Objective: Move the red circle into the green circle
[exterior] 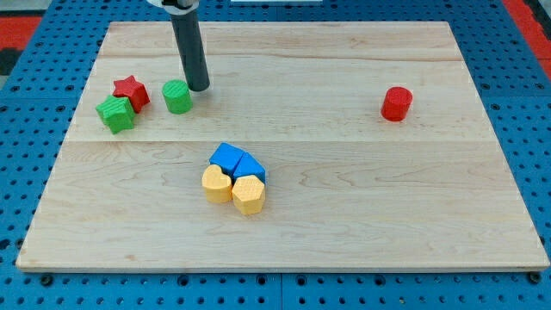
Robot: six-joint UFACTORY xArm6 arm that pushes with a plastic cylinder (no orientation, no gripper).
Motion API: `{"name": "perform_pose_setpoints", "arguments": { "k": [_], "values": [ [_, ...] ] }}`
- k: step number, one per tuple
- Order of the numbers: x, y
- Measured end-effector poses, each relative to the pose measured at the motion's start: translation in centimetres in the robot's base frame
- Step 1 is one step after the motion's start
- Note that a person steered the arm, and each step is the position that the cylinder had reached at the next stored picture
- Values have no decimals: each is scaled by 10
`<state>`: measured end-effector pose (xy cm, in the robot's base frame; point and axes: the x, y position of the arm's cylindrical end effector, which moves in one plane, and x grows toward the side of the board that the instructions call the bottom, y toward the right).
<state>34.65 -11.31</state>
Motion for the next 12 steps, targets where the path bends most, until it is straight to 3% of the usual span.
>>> {"name": "perform_pose_setpoints", "arguments": {
  "k": [2,5,6,7,8,9,10,12],
  "values": [
    [27,-38],
    [-29,247],
    [-6,324],
    [38,334],
    [49,266],
    [32,234],
    [14,274],
    [23,122]
  ]
}}
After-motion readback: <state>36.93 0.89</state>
